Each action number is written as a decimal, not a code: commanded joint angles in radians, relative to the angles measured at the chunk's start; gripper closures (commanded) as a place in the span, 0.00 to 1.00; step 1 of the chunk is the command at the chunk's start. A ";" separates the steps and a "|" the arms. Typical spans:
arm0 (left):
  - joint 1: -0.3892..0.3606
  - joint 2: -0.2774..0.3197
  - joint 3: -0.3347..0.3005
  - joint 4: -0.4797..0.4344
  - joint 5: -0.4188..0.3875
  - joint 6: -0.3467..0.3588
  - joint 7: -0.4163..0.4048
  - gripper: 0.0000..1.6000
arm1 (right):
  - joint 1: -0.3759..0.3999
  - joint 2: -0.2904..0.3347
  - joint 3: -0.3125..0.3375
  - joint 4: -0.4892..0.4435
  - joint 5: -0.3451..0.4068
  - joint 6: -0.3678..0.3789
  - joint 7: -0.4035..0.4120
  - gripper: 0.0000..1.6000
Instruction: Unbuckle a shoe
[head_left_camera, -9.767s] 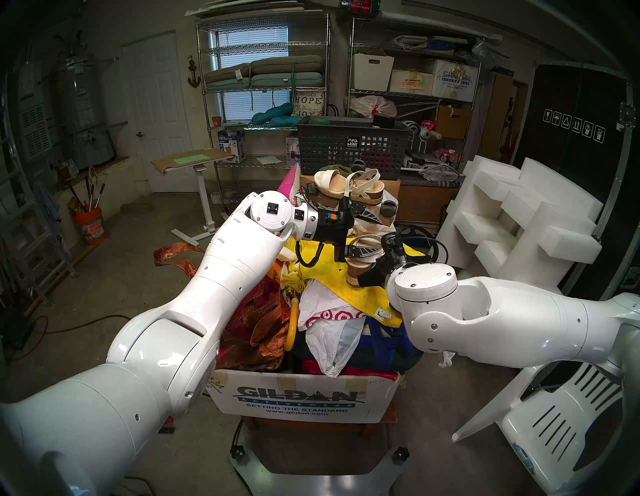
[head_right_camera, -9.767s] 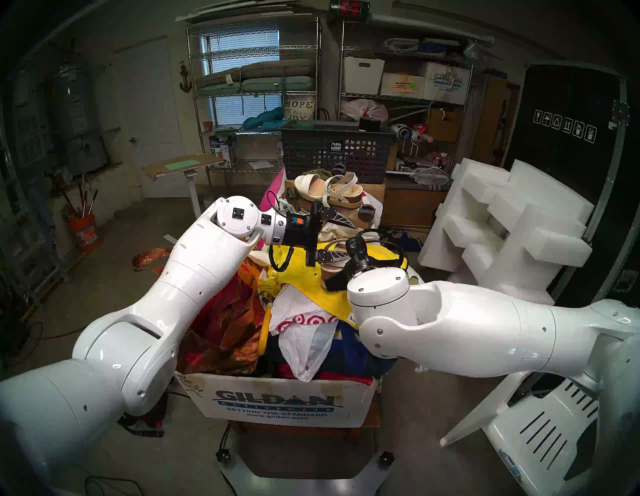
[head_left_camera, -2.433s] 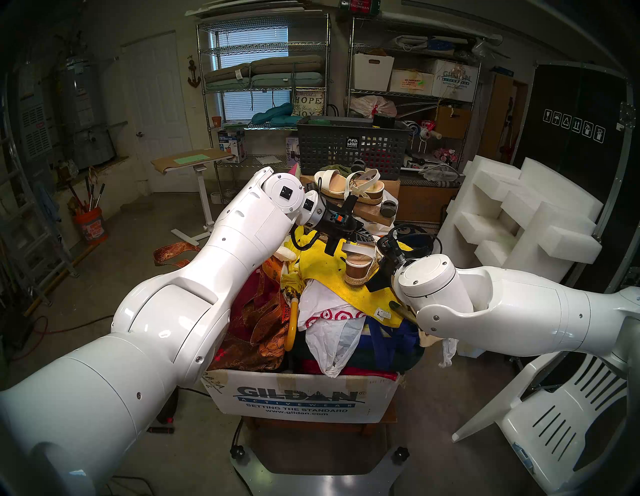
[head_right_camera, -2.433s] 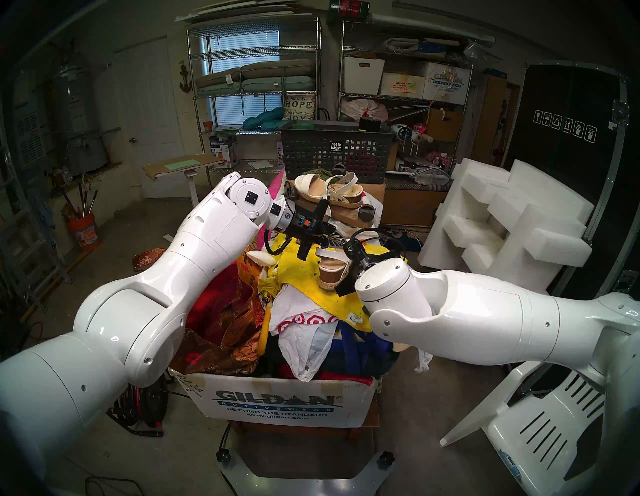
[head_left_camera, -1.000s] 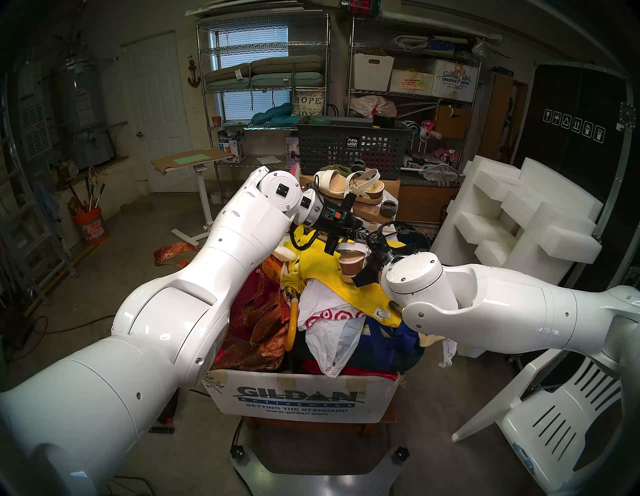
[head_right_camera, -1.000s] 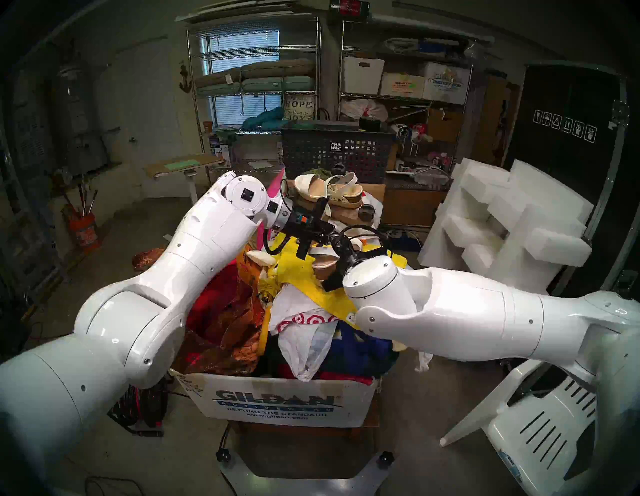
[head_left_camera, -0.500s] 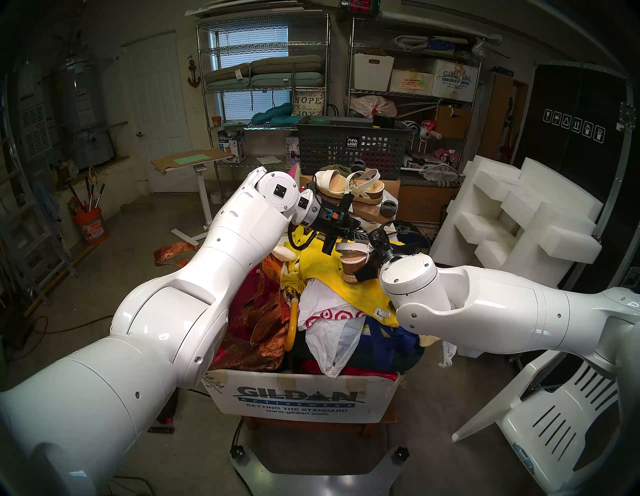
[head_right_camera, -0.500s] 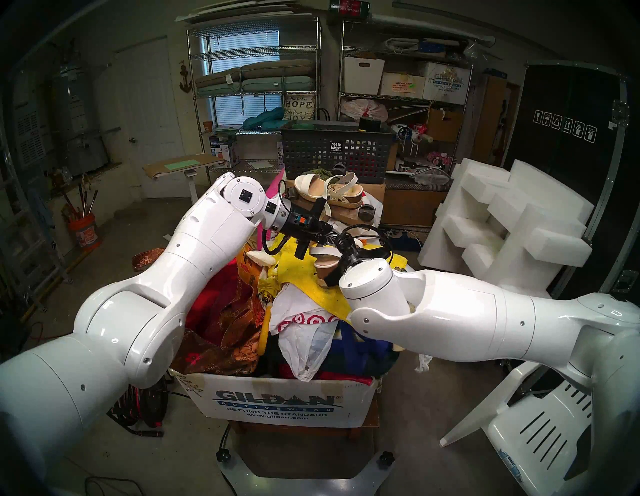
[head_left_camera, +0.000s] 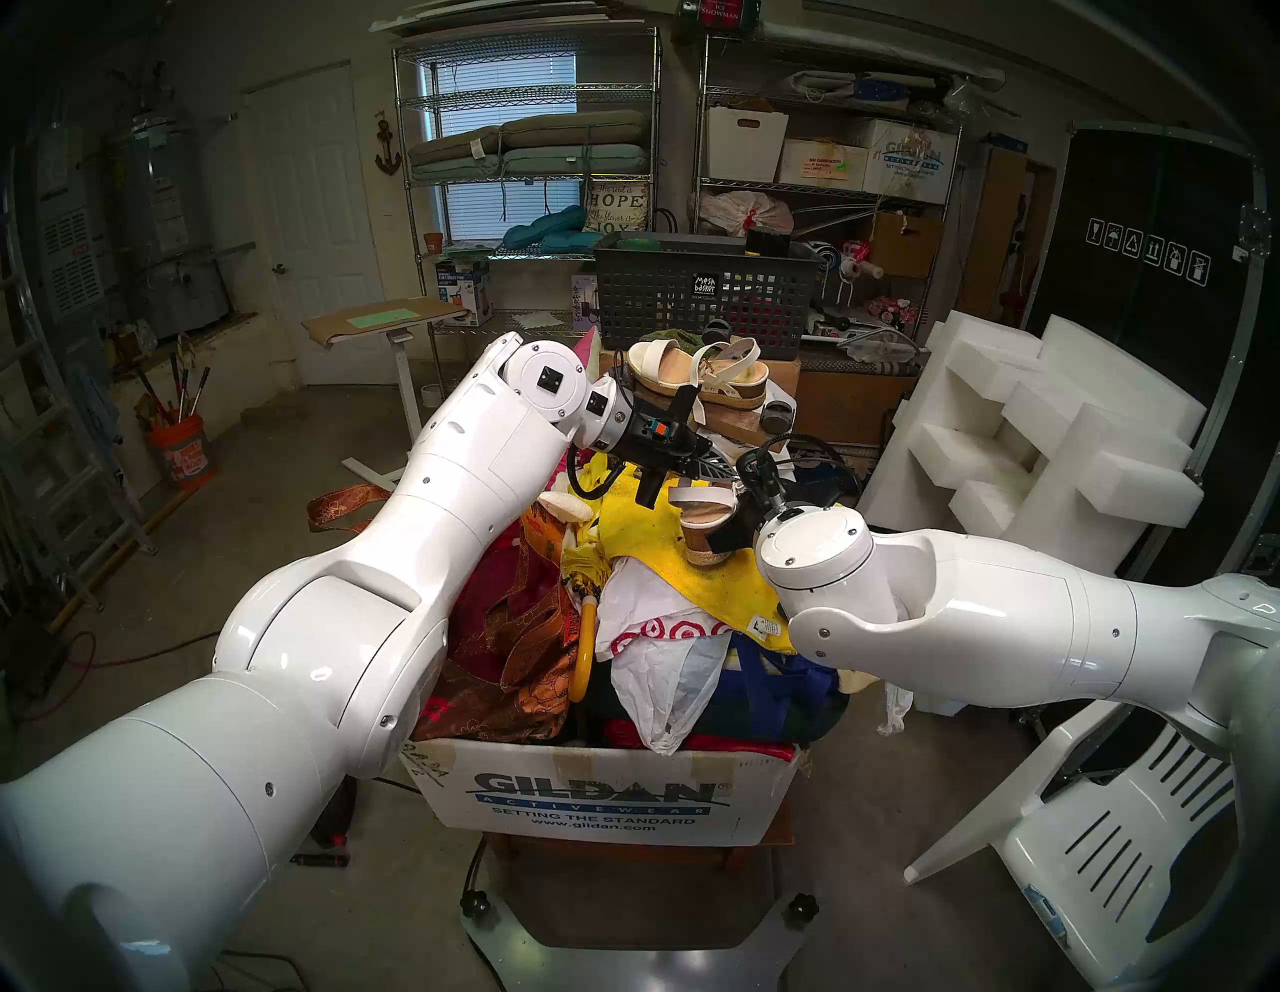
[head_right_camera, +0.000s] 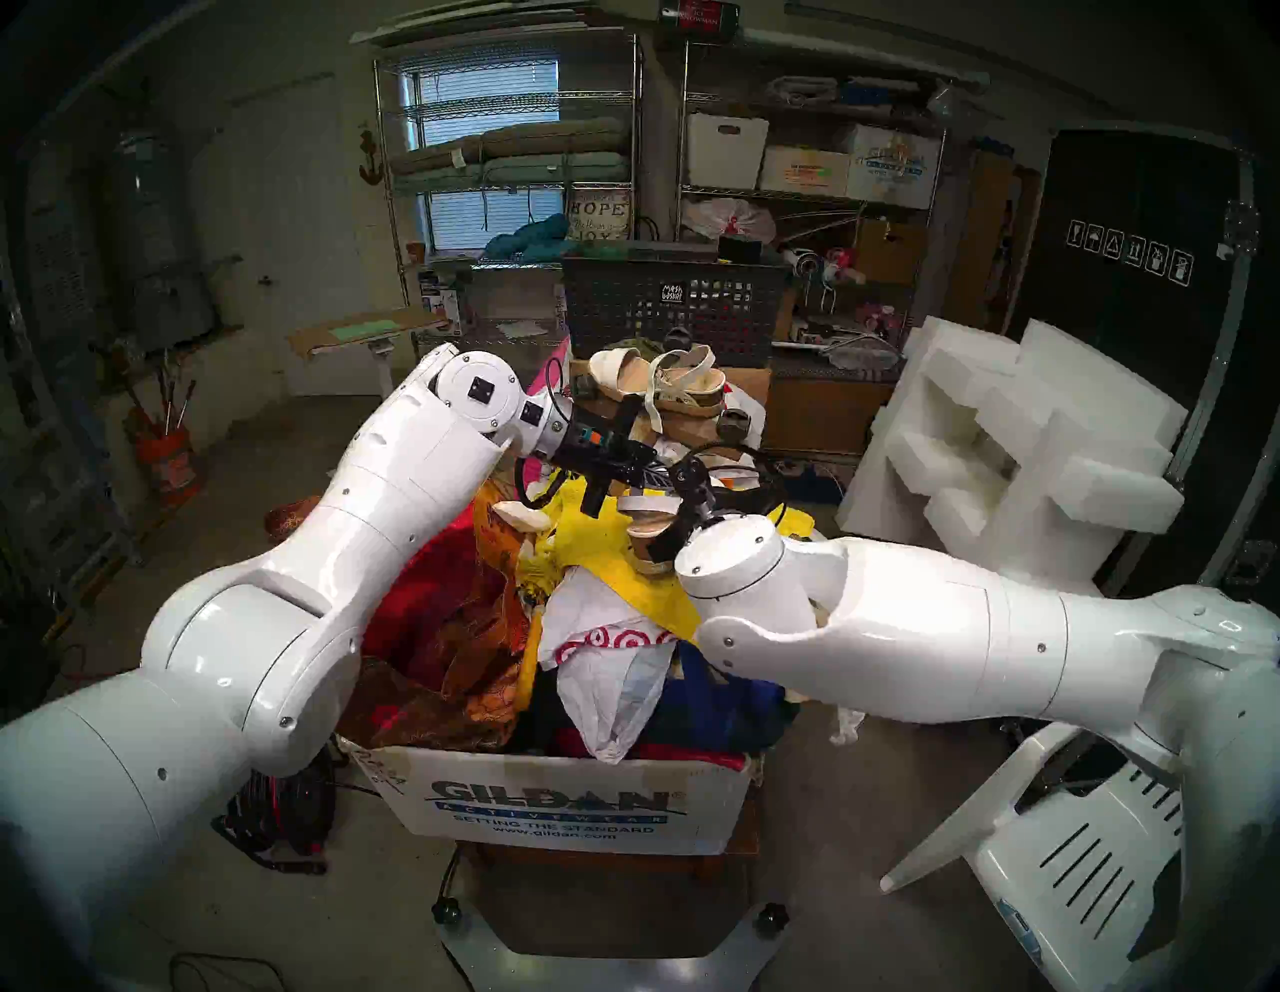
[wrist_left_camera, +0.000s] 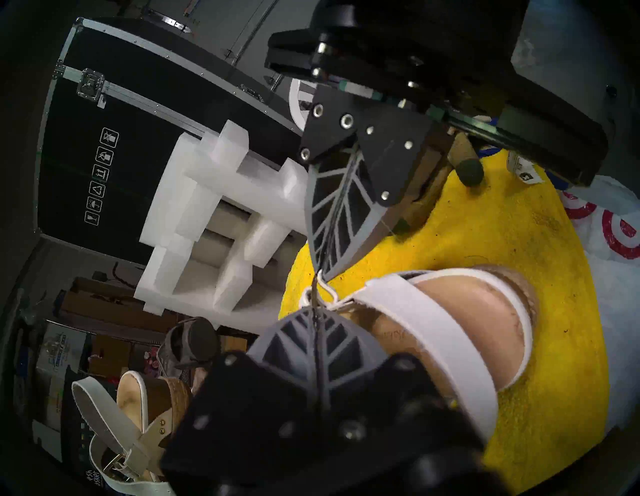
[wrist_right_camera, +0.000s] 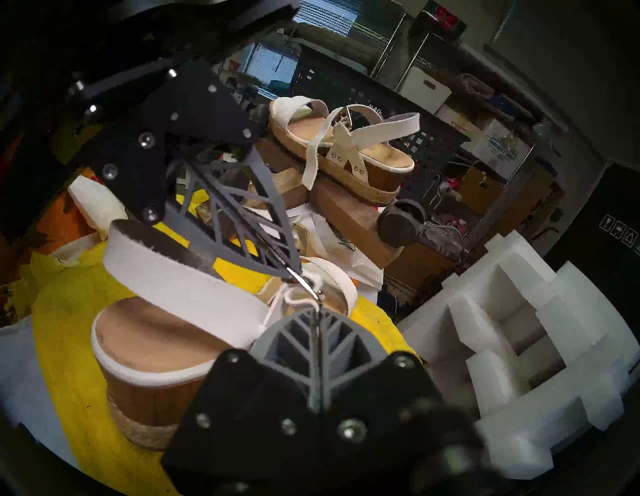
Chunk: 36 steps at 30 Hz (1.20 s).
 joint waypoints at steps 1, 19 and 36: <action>0.011 -0.003 -0.005 -0.033 -0.017 0.014 -0.015 1.00 | 0.032 -0.012 0.025 -0.002 -0.026 -0.017 -0.006 1.00; 0.003 -0.013 -0.039 -0.017 -0.018 0.074 -0.003 1.00 | 0.001 -0.006 0.016 -0.008 0.037 -0.015 0.049 1.00; 0.001 -0.024 -0.066 -0.013 -0.061 0.140 -0.060 1.00 | 0.019 0.013 0.018 -0.005 0.031 -0.005 0.073 1.00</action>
